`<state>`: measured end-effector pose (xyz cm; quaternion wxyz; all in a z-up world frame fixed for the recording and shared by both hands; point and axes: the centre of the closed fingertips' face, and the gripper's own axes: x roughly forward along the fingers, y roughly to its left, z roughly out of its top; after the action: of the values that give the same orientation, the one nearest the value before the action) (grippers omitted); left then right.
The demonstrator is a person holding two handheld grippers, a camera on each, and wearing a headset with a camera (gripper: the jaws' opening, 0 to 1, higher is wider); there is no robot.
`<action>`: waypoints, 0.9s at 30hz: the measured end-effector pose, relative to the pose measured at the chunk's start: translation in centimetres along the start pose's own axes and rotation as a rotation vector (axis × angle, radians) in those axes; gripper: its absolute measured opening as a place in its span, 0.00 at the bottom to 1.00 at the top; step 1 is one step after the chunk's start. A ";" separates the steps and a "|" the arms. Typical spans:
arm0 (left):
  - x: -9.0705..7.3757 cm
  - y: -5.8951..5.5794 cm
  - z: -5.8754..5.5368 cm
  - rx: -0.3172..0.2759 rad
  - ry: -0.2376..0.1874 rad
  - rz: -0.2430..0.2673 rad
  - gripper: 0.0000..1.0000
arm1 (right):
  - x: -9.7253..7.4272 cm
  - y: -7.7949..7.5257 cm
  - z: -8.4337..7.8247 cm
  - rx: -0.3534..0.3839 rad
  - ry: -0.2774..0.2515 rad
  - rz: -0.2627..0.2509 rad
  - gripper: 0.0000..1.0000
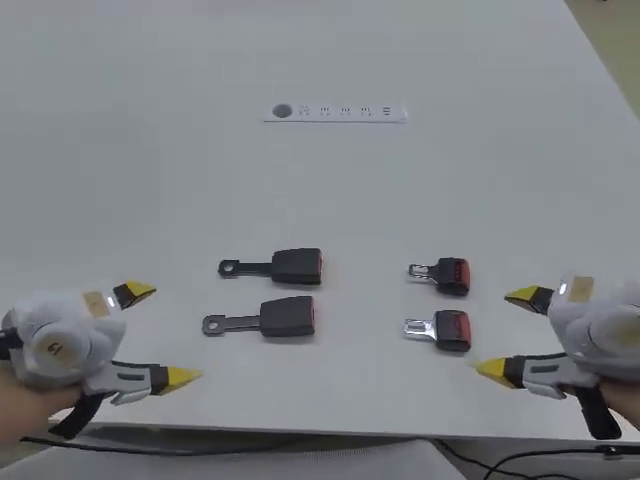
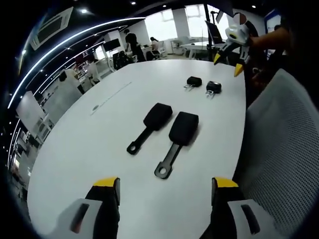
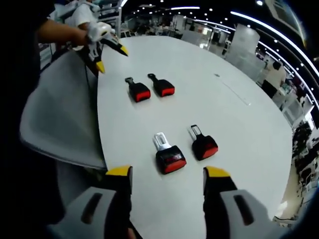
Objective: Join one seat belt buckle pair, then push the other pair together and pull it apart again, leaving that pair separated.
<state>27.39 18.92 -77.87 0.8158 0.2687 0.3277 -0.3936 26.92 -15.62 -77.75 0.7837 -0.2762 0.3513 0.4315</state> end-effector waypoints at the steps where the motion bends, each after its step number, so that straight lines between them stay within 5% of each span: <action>1: 0.4 -0.1 0.2 -0.003 0.000 -0.008 0.75 | 0.2 0.0 0.1 0.006 0.002 0.010 0.57; 13: 6.8 -1.5 2.0 0.045 0.027 -0.146 0.65 | 3.6 0.6 0.9 -0.137 0.049 0.115 0.49; 22: 9.2 -2.5 4.1 0.101 0.032 -0.234 0.55 | 5.2 -0.4 0.0 -0.178 0.097 0.158 0.46; 27: 10.5 -2.9 4.2 0.141 0.056 -0.291 0.46 | 6.0 -0.5 -0.8 -0.199 0.115 0.190 0.43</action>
<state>31.38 9.56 -83.50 0.7197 0.2858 0.3576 -0.5220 29.35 -13.54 -82.85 0.6868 -0.3422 0.3756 0.5197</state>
